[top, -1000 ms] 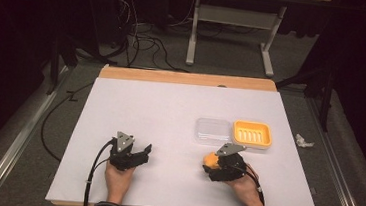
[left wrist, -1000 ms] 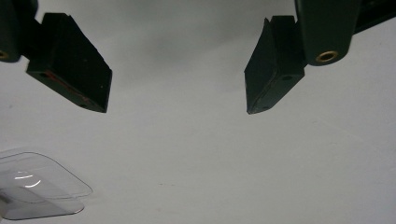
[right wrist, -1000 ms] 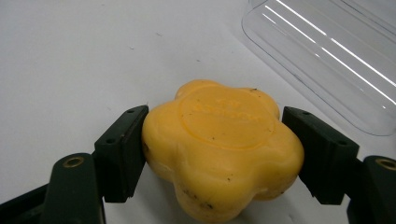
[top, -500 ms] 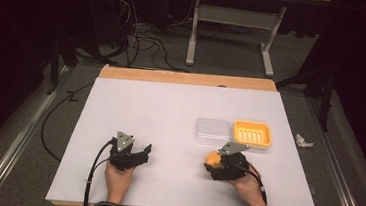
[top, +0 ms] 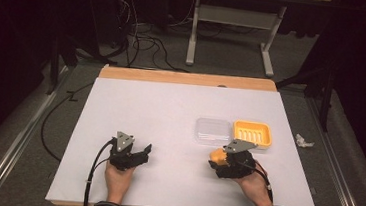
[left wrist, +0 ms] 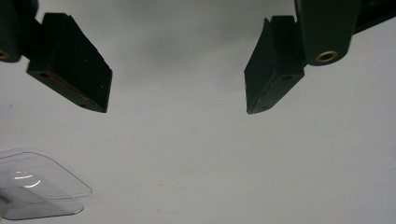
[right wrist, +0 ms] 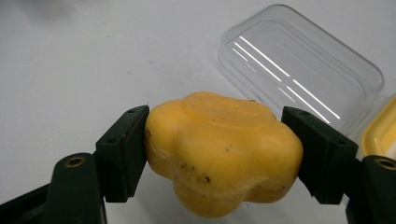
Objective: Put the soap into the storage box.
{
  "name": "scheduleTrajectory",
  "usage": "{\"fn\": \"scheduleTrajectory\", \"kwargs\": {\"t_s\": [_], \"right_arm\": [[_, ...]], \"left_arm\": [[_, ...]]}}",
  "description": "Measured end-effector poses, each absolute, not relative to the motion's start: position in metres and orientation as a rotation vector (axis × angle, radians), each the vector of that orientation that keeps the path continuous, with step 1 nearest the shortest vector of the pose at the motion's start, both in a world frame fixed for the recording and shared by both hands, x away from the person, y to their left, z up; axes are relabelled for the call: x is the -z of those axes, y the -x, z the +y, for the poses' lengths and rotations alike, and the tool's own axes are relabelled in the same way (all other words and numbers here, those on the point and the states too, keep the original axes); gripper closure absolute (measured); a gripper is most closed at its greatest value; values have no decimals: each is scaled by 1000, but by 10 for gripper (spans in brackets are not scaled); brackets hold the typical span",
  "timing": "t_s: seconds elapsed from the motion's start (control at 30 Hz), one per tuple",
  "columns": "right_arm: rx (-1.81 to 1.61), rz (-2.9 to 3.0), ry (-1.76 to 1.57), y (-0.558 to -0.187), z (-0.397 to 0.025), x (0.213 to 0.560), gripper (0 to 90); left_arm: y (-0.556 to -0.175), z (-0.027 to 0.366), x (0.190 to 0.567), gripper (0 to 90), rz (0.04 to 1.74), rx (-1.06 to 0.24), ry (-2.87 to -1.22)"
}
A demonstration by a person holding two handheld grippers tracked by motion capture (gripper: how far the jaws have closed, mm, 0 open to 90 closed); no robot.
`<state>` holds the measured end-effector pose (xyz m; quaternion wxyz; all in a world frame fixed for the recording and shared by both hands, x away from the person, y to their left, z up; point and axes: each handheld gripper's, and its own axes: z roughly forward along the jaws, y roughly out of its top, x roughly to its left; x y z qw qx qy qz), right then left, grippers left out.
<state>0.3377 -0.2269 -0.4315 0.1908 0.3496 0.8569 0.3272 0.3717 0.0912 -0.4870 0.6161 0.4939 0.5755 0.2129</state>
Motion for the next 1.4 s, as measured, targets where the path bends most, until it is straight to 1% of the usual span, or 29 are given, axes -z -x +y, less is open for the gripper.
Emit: {"fn": "scheduleTrajectory", "kwargs": {"t_s": [0.2,0.6,1.4], "right_arm": [[-904,2384,-983,-335,-234,423,274],[-908,2348,-1019,-333,-248,423,276],[-919,2178,-1127,-336,-302,394,278]], "left_arm": [[-371,91,487,239,1321,-498,-1142],[-372,91,487,239,1326,-498,-1145],[-372,91,487,239,1329,-499,-1142]]}}
